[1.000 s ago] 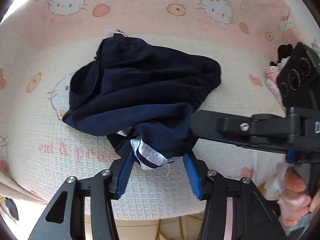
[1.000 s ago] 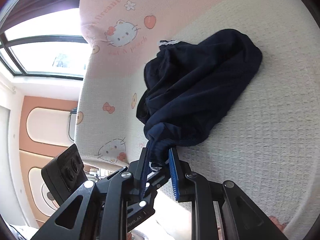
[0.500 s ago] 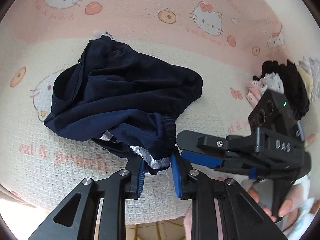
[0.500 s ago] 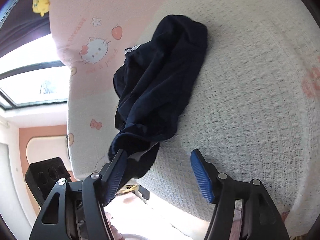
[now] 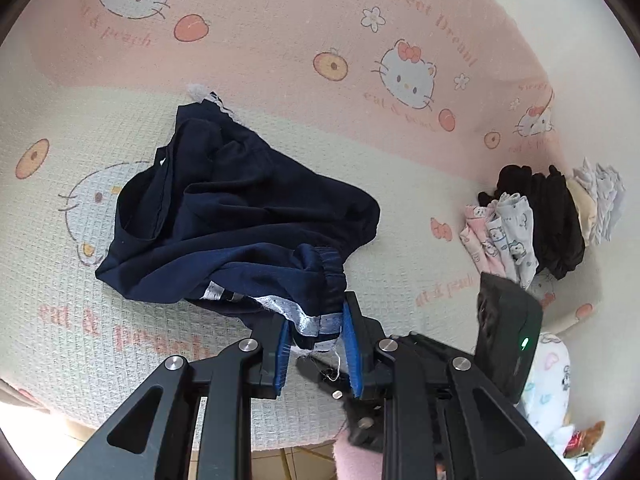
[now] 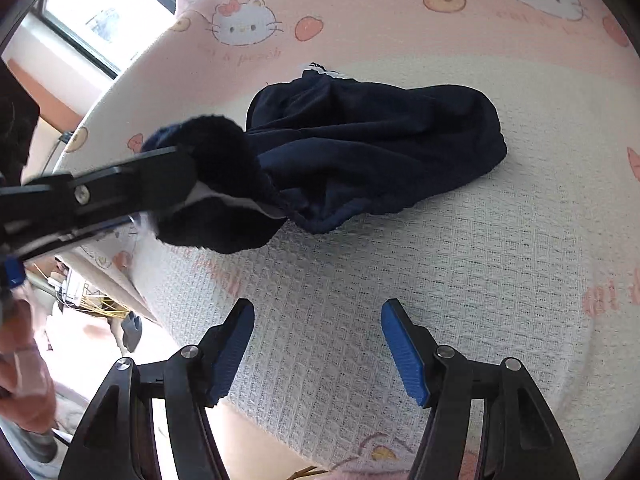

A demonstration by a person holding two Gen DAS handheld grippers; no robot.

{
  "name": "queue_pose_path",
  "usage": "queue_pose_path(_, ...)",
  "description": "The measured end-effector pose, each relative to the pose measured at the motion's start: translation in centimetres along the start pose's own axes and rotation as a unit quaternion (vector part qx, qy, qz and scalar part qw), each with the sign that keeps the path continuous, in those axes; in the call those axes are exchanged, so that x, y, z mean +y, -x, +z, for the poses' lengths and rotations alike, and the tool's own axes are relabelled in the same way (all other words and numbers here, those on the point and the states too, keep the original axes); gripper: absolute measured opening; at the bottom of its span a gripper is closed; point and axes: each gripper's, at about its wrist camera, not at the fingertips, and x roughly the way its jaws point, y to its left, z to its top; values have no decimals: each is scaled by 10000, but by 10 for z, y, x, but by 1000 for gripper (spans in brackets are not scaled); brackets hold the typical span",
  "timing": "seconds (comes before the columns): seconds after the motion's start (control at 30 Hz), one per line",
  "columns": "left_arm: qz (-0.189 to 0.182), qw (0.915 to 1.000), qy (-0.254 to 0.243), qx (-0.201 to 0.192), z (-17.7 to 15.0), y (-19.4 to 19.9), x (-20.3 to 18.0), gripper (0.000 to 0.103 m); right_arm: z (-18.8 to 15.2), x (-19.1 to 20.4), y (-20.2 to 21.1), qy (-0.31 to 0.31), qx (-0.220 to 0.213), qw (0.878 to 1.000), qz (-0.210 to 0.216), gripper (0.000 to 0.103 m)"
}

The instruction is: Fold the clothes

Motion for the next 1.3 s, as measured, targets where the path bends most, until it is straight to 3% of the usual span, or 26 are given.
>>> queue_pose_path(0.2,-219,9997,-39,-28,7,7,-8,20,0,2,1,-96,-226,9996,138,65)
queue_pose_path(0.37,-515,9986,19,-82,15,11,-16,20,6,-10,2,-362,-96,9992,121,65)
queue_pose_path(0.43,-574,9983,-20,-87,19,11,-21,20,6,-15,11,-388,-375,9985,70,65)
queue_pose_path(0.6,-754,9971,-130,21,28,3,-34,20,11,-6,24,-92,-890,9947,514,65)
queue_pose_path(0.77,-598,9976,-288,203,31,-6,-42,20,20,-7,26,-112,-1216,9911,535,65)
queue_pose_path(0.93,-583,9976,-242,274,28,-5,-38,20,23,-18,34,-417,-1443,9853,811,44)
queue_pose_path(1.0,-548,9978,-294,231,27,-2,-38,20,24,-15,34,-314,-1493,9860,675,24)
queue_pose_path(1.1,-248,9985,-398,287,27,-1,-40,21,26,-6,29,-160,-1432,9880,559,17)
queue_pose_path(1.3,177,9979,-413,472,27,-4,-33,25,25,0,15,-75,-1214,9922,282,15)
